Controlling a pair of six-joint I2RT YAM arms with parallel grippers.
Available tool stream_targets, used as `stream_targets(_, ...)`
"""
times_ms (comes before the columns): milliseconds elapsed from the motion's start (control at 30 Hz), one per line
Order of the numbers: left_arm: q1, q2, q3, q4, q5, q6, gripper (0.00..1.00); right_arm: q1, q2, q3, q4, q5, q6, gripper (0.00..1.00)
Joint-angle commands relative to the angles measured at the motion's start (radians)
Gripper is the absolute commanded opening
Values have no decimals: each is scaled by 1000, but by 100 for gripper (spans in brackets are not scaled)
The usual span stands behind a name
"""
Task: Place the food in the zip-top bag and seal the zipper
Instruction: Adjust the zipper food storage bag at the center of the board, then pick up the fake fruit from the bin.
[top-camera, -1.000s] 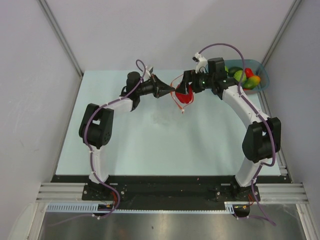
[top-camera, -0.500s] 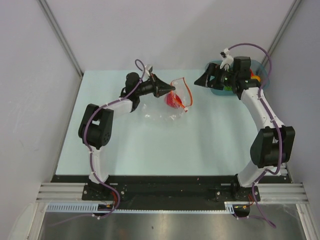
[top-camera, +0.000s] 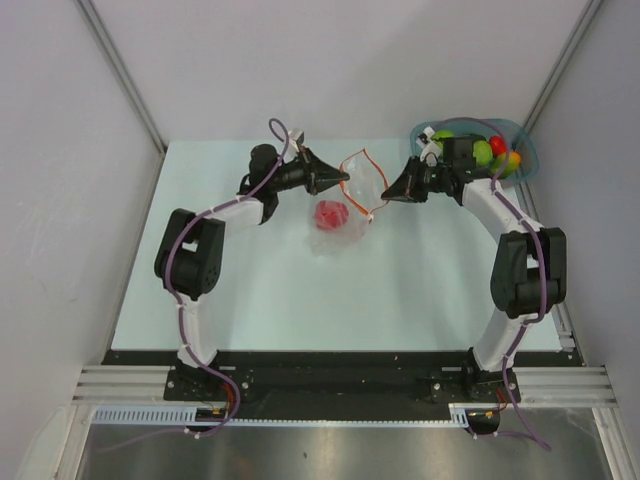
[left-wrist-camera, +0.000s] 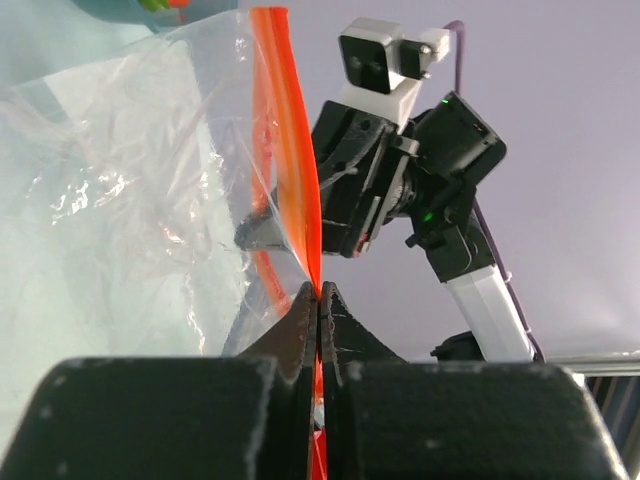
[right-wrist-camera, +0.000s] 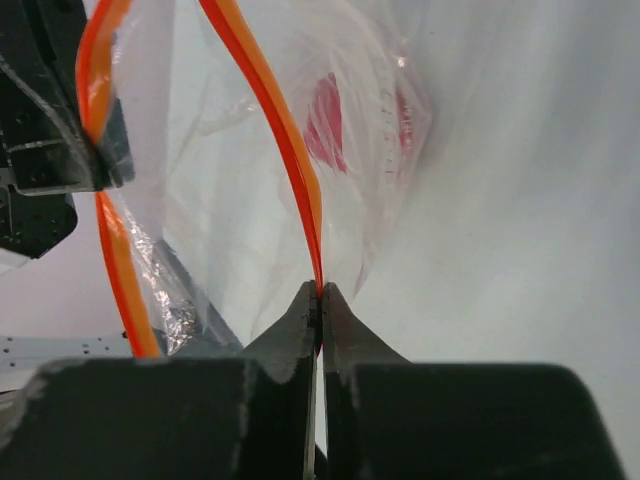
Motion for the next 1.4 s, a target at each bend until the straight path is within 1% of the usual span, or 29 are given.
stream_targets(0,29,-106,65,-210,31,219,0,-9,-82,22,93,-28,30,0)
stream_targets(33,36,-128,97,-312,24,298,0,-22,-96,31,101,-19,30,0)
stream_targets(67,42,-139,161,-426,15,379,0,-36,-109,41,114,-12,25,0)
stream_targets(100,45,-150,204,-669,-69,474,0,-48,-121,62,105,-5,13,0)
stream_targets(133,45,-156,259,-834,-137,679,0,-65,-121,85,86,15,-6,0)
stream_targets(167,40,-152,371,-948,-212,766,0,-69,-113,141,31,24,-63,0)
stream_targets(200,25,-146,424,-1133,-355,896,0,-66,-106,163,3,35,-87,0)
stream_targets(267,5,-130,525,-1228,-467,973,0,-56,-78,188,-30,31,-119,0)
stream_targets(300,-3,-126,544,-1283,-514,1007,0,-50,-67,191,-34,28,-127,0)
stream_targets(400,-20,-107,561,-1296,-509,1004,0,-24,-23,211,-51,38,-167,0)
stream_targets(467,-24,-100,552,-1290,-496,1000,0,-18,1,222,-47,43,-167,4)
stream_targets(500,-26,-92,551,-1287,-493,997,0,-19,8,235,-45,50,-162,13)
stream_targets(567,-27,-84,553,-1284,-490,989,0,-32,22,254,-31,63,-164,25)
stream_targets(600,-27,-78,556,-1282,-487,984,1,-38,25,266,-19,79,-167,48)
stream_targets(633,-27,-74,564,-1285,-487,980,0,-45,25,274,4,93,-168,59)
stream_targets(667,-26,-70,567,-1284,-487,977,0,-53,28,280,19,109,-168,75)
stream_targets(733,-27,-58,576,-1281,-481,966,0,-76,37,308,67,152,-194,85)
stream_targets(767,-27,-57,578,-1274,-473,961,1,-81,43,317,87,178,-203,92)
stream_targets(800,-27,-54,578,-1271,-472,952,2,-90,66,326,104,255,-217,93)
stream_targets(833,-27,-47,579,-1270,-470,949,3,-96,80,349,134,280,-234,94)
stream_targets(867,-27,-44,582,-1268,-463,946,3,-102,101,361,147,287,-280,93)
stream_targets(900,-27,-41,585,-1270,-460,944,3,-121,135,361,168,253,-291,91)
stream_targets(933,-29,-32,591,-1268,-457,943,3,-147,153,354,252,232,-300,91)
stream_targets(967,-27,-29,593,-1268,-455,943,3,-165,172,355,295,218,-273,97)
stream_targets(1033,-30,-23,600,-1267,-444,938,3,-196,240,375,384,241,-248,98)
stream_targets(1167,-37,-17,608,-1270,-441,938,3,-200,353,504,375,309,-447,100)
stream_targets(1233,-37,-14,611,-1268,-441,938,3,-197,420,547,365,343,-505,100)
stream_targets(1300,-37,-8,617,-1268,-438,938,3,-194,466,620,317,380,-588,100)
stream_targets(1367,-37,3,625,-1267,-438,935,3,-194,535,688,305,411,-627,100)
